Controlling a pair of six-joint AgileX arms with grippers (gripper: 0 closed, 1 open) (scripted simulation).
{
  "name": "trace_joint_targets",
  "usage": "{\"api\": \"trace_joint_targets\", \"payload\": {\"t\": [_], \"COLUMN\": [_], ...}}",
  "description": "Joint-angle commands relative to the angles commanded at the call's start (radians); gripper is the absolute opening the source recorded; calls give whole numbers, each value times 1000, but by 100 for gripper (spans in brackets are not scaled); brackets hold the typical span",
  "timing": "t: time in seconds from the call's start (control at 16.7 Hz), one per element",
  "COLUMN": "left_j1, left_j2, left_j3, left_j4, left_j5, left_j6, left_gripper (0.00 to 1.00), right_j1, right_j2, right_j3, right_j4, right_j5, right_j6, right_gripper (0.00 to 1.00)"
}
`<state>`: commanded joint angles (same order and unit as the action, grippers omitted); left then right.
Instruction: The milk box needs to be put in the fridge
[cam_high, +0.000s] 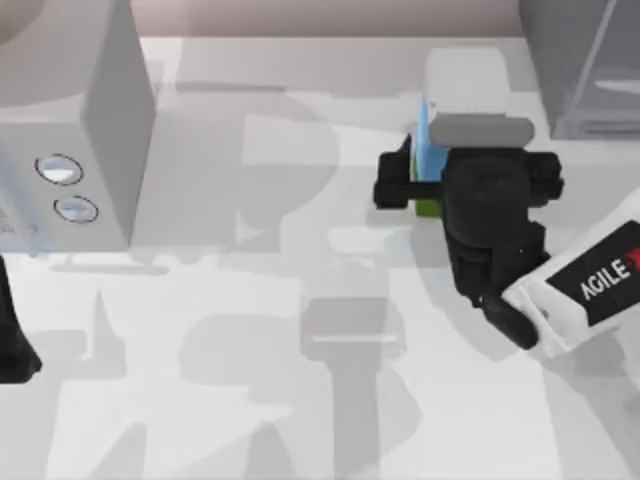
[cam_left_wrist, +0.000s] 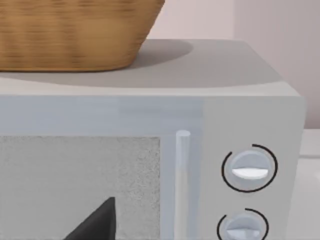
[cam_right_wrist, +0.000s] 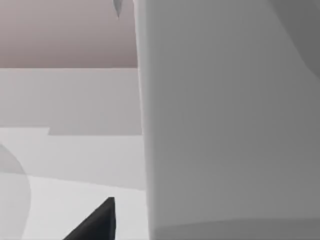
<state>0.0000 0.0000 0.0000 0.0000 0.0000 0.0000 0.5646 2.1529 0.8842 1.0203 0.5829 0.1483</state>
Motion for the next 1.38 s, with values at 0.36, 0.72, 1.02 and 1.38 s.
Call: {"api": "trace_joint_targets", "payload": {"t": [0.36, 0.72, 1.02, 1.38], "left_j1": [0, 0, 0, 0], "left_j2": [0, 0, 0, 0], "left_j3": [0, 0, 0, 0], "left_j4": [0, 0, 0, 0], "left_j5": [0, 0, 0, 0], "left_j6": [0, 0, 0, 0], "left_gripper": [100, 100, 100, 100], "right_j1": [-51, -56, -56, -56], "right_j2": [100, 107, 107, 107], "right_j3": [150, 162, 162, 162], "right_j4": [-41, -45, -45, -45], "right_j5": [-49, -53, -53, -53], "right_j6": [-15, -17, -17, -17], "right_gripper": [100, 92, 55, 10]}}
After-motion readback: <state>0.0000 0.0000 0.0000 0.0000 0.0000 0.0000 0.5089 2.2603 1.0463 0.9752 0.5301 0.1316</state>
